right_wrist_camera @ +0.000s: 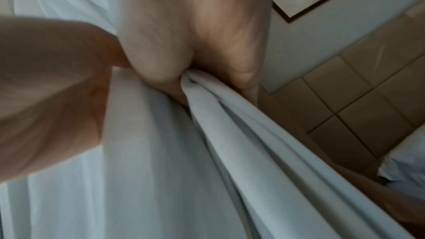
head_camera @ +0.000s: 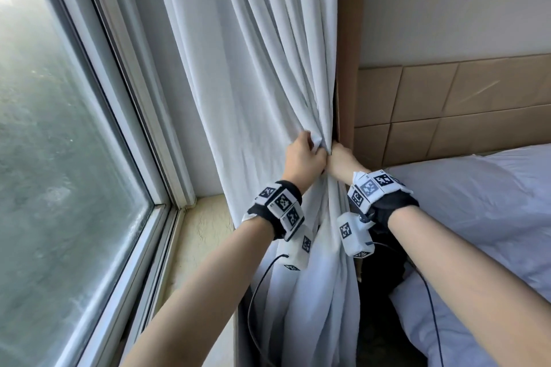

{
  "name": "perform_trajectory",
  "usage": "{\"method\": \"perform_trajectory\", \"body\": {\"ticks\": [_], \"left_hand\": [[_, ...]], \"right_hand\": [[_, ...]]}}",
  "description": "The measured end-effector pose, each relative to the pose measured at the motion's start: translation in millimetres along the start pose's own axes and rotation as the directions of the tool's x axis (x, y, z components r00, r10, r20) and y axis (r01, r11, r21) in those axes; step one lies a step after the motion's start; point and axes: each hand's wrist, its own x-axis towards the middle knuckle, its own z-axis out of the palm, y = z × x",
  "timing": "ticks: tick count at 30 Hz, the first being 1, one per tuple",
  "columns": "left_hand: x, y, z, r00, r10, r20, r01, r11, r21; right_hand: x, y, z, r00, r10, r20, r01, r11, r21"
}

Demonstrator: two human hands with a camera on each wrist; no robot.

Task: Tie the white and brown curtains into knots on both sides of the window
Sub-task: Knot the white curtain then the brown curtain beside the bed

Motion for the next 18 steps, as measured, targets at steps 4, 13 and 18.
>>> {"method": "perform_trajectory", "body": {"ticks": [4,13,18], "left_hand": [[-2.6,-1.2,-0.8,0.996,-0.05,0.079,0.048,0.998,0.033],[-32.6,-34.0,-16.0,0.811,-0.176,0.558,0.217,0.976,-0.008],[-8.7,-54.1,-51.9,0.847,-0.271,0.457,0.358,0.927,-0.113]], "right_hand": [[-0.4,7.4,-1.5,0.999,-0.039,0.022,0.038,0.998,0.052],[8.1,6.0,-9.2,0.986,0.099,0.137,-0.12,0.981,0.152],[17.1,4.3,2.6,0.994,0.086,0.067,-0.091,0.993,0.077]]}}
